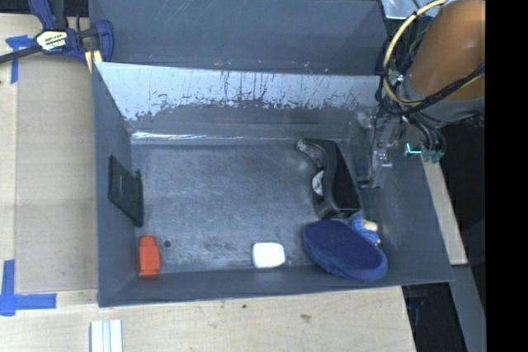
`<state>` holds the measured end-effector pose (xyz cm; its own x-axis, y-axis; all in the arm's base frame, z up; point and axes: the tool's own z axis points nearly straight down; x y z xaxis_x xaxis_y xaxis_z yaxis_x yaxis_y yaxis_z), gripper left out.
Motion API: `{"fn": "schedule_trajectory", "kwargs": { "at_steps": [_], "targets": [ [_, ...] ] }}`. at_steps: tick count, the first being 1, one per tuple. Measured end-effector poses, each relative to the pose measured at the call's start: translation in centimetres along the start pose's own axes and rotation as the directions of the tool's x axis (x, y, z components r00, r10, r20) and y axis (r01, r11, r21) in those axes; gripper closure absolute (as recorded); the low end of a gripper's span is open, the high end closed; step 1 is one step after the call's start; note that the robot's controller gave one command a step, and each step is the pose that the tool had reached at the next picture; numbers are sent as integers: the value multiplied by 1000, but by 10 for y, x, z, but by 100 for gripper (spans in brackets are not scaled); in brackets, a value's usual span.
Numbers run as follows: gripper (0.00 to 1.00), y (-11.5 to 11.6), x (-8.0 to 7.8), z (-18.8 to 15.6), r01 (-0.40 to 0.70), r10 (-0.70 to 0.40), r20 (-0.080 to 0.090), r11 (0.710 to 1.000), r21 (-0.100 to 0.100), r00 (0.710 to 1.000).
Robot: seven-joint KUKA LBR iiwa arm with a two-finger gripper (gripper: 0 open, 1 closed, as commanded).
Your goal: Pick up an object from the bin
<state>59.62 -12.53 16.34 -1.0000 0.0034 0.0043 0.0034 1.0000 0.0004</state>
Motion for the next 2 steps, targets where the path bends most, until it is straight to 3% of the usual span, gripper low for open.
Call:
{"fn": "schedule_trajectory", "kwargs": {
  "at_steps": [1,2],
  "targets": [
    [0,-8,-10,74,-1,1,15,1000,4,1000],
    [0,3,36,84,-140,140,28,990,5,990]
  ]
}}
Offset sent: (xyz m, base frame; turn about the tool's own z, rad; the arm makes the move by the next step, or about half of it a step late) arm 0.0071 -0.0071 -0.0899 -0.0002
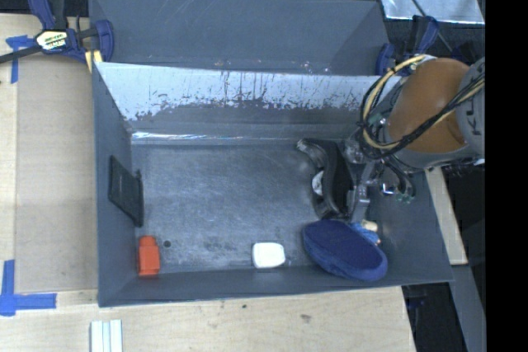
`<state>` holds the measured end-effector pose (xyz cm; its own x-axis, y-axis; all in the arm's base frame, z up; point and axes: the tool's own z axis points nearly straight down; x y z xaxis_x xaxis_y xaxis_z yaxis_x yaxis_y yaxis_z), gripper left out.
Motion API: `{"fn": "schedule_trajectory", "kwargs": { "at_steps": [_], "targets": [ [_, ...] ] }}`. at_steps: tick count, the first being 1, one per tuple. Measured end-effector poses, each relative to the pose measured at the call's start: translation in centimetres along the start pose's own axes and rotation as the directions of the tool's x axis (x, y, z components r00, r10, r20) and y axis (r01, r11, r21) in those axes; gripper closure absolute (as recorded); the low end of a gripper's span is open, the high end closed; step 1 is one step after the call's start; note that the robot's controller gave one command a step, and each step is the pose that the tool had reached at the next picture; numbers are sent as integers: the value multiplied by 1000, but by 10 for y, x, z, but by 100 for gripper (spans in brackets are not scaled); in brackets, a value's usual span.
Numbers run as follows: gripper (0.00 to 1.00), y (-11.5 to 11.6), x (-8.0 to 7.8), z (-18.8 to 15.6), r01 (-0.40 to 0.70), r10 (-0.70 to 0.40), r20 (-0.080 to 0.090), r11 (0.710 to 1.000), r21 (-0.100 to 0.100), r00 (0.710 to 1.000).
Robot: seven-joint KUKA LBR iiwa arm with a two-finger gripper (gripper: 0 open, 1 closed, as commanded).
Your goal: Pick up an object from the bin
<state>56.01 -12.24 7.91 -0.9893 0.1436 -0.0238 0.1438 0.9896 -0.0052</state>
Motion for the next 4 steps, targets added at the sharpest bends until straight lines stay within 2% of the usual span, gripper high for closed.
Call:
{"fn": "schedule_trajectory", "kwargs": {
  "at_steps": [1,2,3,4],
  "targets": [
    [0,-31,28,6,26,-26,-17,1000,-3,1000],
    [0,-29,70,4,-6,6,-8,1000,-3,1000],
    [0,27,69,6,-95,95,-20,995,1,995],
    [0,-24,8,4,-23,23,-14,1000,-2,1000]
  ]
}}
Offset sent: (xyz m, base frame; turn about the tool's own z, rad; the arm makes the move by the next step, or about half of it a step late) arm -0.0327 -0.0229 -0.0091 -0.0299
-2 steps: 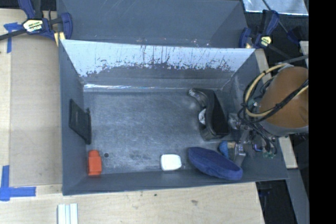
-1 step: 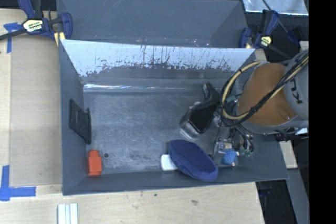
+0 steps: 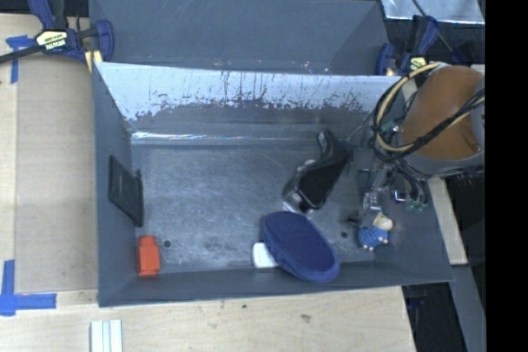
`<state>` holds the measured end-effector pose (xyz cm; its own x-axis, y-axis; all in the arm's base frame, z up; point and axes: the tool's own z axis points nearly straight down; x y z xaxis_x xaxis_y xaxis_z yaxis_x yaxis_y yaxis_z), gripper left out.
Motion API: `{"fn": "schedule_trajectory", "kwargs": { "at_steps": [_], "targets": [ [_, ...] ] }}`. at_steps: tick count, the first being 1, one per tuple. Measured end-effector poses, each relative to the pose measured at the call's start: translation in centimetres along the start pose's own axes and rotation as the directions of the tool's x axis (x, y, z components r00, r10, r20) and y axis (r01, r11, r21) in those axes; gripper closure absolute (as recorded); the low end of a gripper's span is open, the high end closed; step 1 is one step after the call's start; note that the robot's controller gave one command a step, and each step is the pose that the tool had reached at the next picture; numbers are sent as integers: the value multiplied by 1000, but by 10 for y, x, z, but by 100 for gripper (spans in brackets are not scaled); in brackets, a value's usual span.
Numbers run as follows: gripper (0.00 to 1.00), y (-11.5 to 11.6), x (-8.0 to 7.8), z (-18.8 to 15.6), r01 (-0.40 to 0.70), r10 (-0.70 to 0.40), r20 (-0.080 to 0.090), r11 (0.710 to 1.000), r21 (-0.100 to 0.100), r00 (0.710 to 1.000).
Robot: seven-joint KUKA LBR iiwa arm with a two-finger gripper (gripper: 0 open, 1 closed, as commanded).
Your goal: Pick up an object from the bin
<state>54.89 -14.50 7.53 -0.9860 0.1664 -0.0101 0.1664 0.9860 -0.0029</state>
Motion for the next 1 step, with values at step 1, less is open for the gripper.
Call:
{"fn": "schedule_trajectory", "kwargs": {
  "at_steps": [1],
  "targets": [
    [0,41,-30,5,-91,91,-9,996,2,996]
  ]
}}
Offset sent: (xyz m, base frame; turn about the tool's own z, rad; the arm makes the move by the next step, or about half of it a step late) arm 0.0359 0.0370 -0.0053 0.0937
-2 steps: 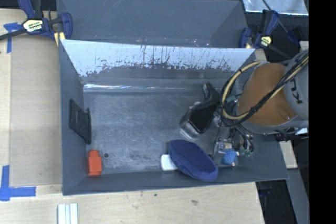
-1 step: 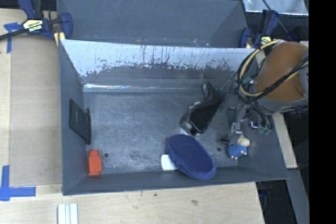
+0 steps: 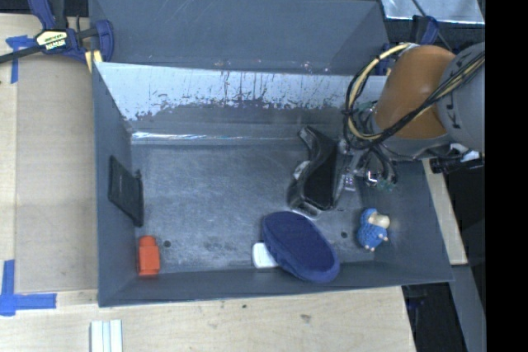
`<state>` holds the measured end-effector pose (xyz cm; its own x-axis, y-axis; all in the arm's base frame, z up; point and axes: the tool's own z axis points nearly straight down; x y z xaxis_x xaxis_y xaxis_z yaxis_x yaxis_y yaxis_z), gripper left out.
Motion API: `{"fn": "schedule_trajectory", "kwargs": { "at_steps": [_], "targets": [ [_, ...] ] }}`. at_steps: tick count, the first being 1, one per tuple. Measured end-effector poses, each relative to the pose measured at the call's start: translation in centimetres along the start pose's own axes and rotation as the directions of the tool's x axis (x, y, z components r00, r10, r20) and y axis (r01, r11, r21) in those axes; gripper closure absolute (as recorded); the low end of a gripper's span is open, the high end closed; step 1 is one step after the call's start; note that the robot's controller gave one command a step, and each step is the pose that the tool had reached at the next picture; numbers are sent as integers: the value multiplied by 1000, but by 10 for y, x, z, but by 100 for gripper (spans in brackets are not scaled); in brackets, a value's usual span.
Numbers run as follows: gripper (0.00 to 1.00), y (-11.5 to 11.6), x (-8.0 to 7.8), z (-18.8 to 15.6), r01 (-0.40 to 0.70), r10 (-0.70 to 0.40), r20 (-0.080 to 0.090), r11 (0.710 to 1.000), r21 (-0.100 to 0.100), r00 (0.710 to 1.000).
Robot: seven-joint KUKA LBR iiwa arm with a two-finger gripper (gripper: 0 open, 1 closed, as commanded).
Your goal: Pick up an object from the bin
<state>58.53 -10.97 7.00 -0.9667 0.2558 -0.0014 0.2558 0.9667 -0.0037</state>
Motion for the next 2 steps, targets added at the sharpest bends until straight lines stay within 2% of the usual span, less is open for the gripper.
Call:
{"fn": "schedule_trajectory", "kwargs": {
  "at_steps": [1,2],
  "targets": [
    [0,-10,75,1,48,-48,-5,999,-3,999],
    [0,-67,73,-39,79,-79,-2,997,-6,997]
  ]
}}
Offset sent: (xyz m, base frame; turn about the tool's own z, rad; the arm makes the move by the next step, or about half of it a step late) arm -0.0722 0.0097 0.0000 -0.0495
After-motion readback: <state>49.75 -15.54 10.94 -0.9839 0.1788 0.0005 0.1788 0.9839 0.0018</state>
